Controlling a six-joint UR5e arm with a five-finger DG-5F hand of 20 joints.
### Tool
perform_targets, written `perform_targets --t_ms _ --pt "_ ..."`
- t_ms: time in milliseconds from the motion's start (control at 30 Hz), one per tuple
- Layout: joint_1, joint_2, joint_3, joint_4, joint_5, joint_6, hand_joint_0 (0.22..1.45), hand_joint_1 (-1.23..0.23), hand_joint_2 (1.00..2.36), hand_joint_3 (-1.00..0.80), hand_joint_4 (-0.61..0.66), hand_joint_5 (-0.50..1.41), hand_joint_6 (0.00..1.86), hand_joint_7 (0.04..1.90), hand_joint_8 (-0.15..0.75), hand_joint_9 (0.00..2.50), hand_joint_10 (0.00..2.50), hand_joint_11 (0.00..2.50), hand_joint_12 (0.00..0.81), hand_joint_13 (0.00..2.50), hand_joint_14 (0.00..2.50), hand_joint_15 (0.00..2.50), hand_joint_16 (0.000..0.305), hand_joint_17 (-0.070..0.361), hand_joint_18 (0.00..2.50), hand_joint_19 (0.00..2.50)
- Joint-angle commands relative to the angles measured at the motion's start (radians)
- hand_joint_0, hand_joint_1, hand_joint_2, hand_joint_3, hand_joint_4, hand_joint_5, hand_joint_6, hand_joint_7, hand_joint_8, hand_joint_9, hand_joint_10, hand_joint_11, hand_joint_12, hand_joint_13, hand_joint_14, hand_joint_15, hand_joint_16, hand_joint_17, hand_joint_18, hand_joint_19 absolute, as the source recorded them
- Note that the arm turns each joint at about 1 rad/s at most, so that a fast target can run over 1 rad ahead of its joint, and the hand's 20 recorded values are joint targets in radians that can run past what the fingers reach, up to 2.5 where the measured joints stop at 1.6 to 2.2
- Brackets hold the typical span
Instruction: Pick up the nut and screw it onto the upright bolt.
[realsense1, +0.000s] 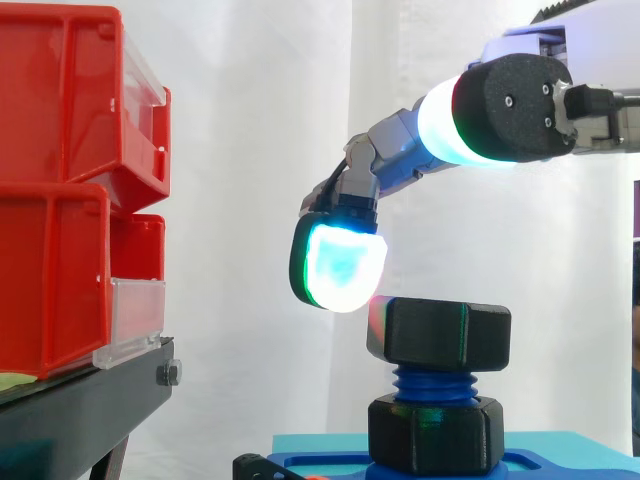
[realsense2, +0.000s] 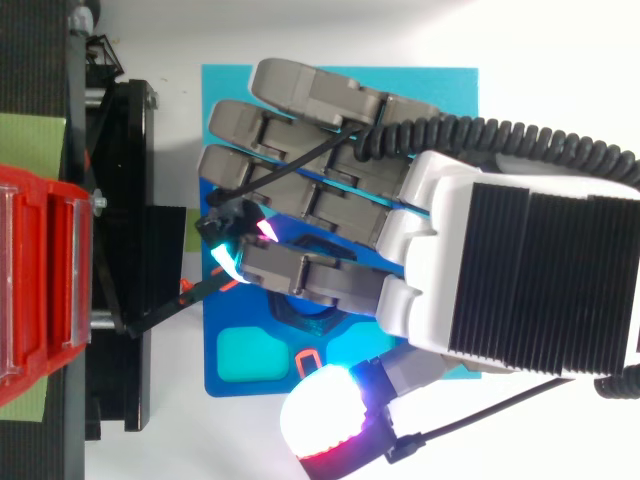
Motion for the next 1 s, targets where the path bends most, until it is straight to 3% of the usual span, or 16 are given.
perform_targets --t_ms 0,533,967 --pt "0.0 0.0 0.0 -0.009 0.001 0.0 0.51 0.03 1.0 -0.5 0.23 -0.12 0.5 0.94 0.236 0.38 0.0 0.0 0.356 0.18 0.0 0.0 0.043 0.097 0.0 0.0" --pt "0.0 0.0 0.0 -0.03 0.001 0.0 0.53 -0.04 1.0 -0.5 0.22 -0.06 0.5 1.27 0.25 0.56 0.0 0.0 0.33 0.36 0.0 0.0 0.039 0.088 0.0 0.0" --pt "-0.009 0.001 0.0 -0.072 -0.002 0.0 0.54 -0.08 1.0 -0.5 0.19 -0.01 0.5 1.46 0.255 0.72 0.0 0.0 0.305 0.48 0.0 0.0 0.037 0.083 0.15 0.0"
